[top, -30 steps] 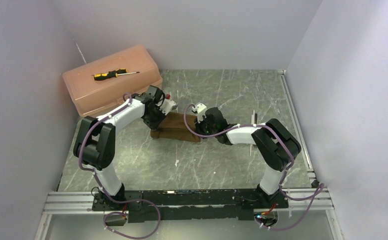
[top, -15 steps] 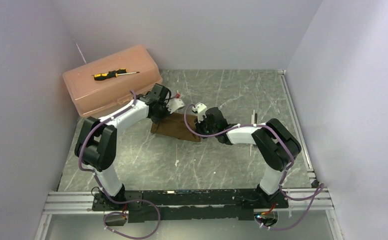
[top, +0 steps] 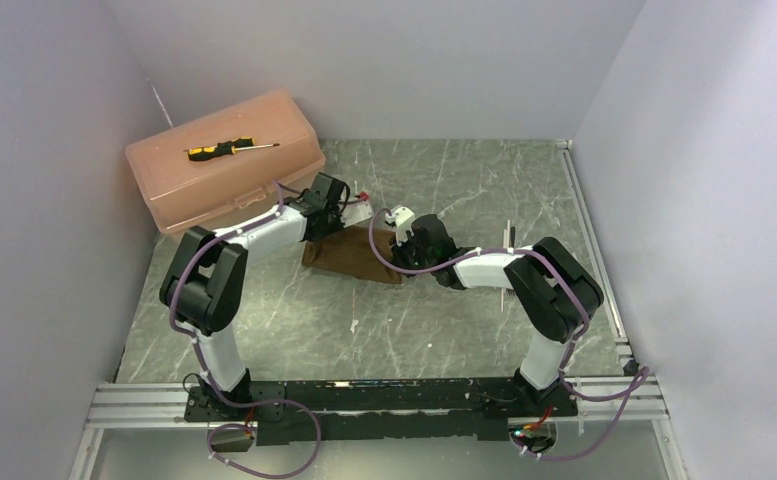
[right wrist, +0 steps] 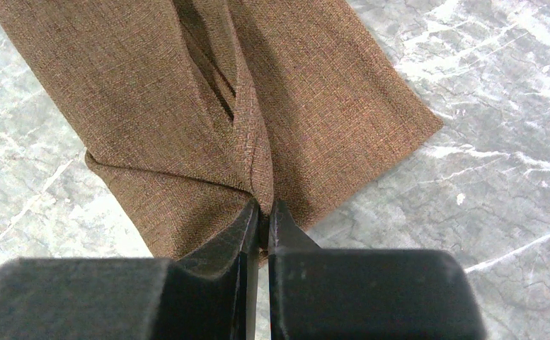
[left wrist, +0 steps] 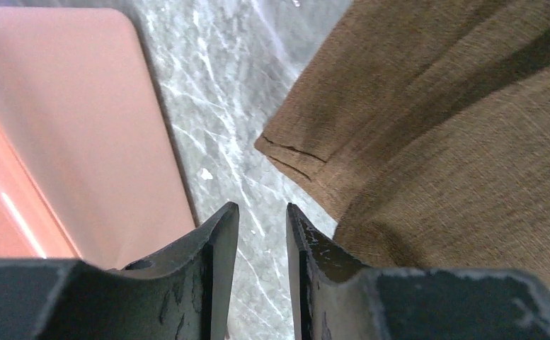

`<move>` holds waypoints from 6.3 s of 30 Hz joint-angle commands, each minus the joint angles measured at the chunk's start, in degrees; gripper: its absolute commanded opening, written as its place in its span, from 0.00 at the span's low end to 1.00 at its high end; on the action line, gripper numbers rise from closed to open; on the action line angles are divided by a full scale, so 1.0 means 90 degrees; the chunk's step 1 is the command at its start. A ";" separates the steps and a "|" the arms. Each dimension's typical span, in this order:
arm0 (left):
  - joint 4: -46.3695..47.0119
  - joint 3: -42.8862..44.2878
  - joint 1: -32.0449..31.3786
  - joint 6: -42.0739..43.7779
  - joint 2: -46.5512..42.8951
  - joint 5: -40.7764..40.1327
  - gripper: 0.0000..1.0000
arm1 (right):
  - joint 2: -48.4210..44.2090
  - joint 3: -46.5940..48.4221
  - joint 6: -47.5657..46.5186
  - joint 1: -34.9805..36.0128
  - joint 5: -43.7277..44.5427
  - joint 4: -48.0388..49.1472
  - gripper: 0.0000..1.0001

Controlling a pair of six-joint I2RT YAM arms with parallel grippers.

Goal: Fold the napkin into a case and place the utensils inside
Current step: Fold the lower triangle-folded napkin at the center of the board, then rotate the 2/3-rectangle-folded napkin at the center of the board.

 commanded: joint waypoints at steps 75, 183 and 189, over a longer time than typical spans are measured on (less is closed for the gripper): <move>-0.1568 -0.0209 0.0687 -0.2006 -0.0987 0.1877 0.68 | -0.0342 0.0150 0.1149 -0.0132 -0.0069 -0.0225 0.28; -0.0584 -0.1592 -0.1993 -0.1595 -0.3060 0.2389 0.85 | 0.0894 0.1678 0.3158 -0.1118 -0.0876 -0.0378 0.00; 0.0603 -0.1807 -0.2660 -0.2008 -0.2348 0.1209 0.79 | 0.1133 0.1409 0.3387 -0.1374 -0.1306 -0.0003 0.00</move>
